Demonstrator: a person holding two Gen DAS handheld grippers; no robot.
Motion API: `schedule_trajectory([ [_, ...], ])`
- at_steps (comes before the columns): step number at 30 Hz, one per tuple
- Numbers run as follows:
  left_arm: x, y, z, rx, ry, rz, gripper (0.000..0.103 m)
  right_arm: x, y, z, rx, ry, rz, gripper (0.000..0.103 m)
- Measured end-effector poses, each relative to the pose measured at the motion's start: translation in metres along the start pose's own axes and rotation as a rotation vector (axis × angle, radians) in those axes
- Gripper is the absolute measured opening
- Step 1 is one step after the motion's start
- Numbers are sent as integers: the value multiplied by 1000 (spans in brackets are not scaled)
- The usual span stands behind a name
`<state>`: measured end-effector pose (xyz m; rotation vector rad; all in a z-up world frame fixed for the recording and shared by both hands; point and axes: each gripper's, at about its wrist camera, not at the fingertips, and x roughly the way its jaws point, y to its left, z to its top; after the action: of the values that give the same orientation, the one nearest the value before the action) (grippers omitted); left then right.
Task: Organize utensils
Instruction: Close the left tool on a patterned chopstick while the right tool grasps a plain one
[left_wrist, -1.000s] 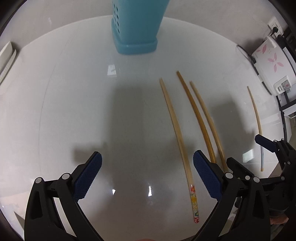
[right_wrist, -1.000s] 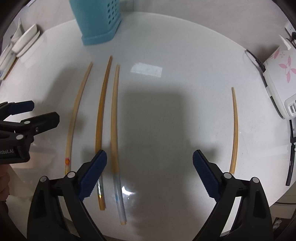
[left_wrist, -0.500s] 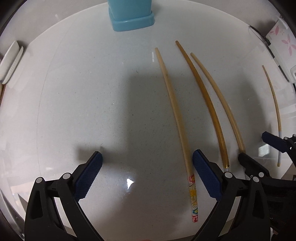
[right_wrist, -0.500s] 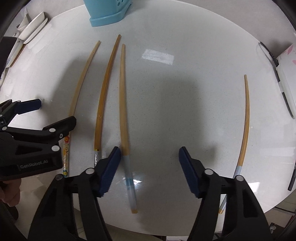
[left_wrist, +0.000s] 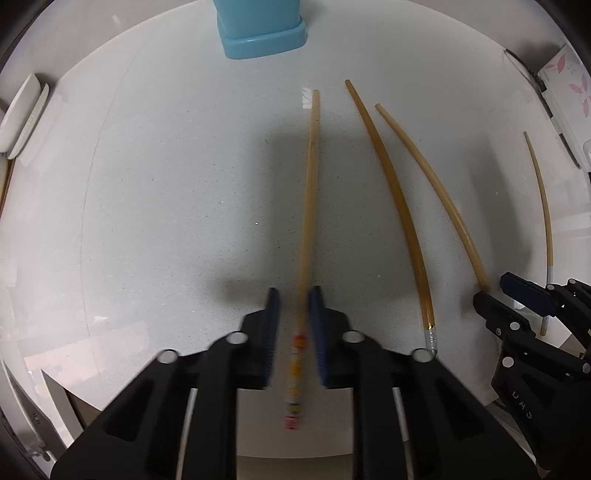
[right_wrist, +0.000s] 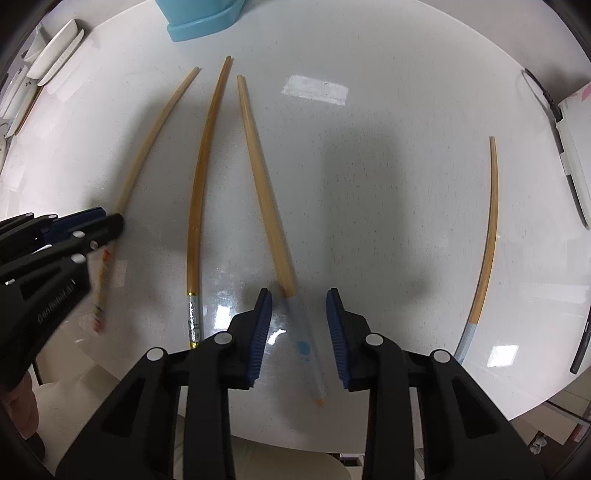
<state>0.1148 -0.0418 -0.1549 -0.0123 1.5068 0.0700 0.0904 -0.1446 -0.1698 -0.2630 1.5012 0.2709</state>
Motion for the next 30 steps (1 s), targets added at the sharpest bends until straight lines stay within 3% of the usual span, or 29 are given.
schedule_trajectory([
  [2,0,0,0,-1,1,-3,7,0,0,1,6,9,0,24],
  [3,-1,-1,1,2,2,-4,7,0,-1,2,13,15,4,9],
  [4,-1,-1,1,2,2,-6,7,1,-2,3,17,27,4,7],
  [16,-10,20,-8,21,-20,-25,7,2,-17,7,55,15,24,7],
  [24,-34,25,-8,41,-73,-32,7,-22,-32,2,110,-59,51,7],
  [30,-60,46,-8,-12,-134,-61,7,-42,-41,1,146,-144,77,7],
])
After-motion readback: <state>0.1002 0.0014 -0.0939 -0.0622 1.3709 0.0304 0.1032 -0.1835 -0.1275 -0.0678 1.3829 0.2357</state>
